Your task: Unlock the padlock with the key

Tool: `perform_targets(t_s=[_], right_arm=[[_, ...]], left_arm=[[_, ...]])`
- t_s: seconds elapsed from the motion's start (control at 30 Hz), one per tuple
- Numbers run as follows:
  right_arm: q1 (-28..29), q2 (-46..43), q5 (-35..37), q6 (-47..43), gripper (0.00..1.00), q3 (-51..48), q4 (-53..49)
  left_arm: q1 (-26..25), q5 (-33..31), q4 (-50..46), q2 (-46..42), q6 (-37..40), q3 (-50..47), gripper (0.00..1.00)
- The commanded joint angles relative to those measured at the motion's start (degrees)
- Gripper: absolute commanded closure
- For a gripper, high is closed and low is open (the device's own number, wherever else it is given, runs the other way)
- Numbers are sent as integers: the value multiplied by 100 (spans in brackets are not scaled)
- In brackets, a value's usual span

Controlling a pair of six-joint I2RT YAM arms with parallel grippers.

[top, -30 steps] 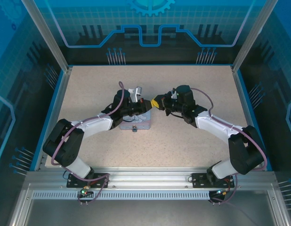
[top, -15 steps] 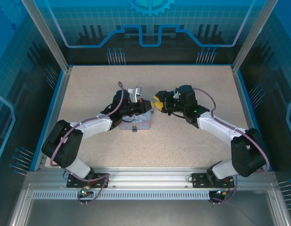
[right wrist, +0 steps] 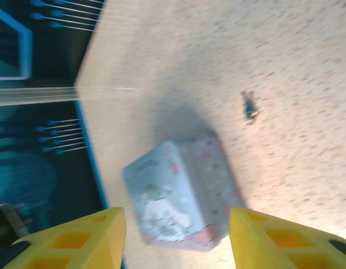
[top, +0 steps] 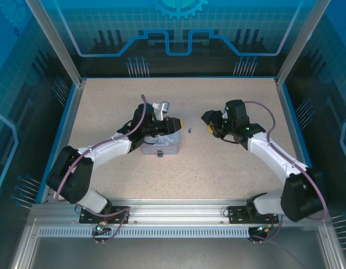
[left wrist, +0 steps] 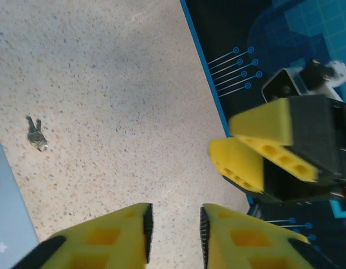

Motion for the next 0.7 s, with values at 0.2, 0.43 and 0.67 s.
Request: perform_targets(t_s=[0.2,0.43,0.67], right_arm=[[267,2685,384,-1693,48,2169,-2090],[755,4178,1245,-2160,53,3906,-3334],[966,4676,1496,-2211,61,4289,-3525]], left_arm=[[567,-194,-302,-457,-375,189,4],[1178,-388,-567,-911,-697,-21,1],[1414,-268,-425,-1003,-870,-199,1]])
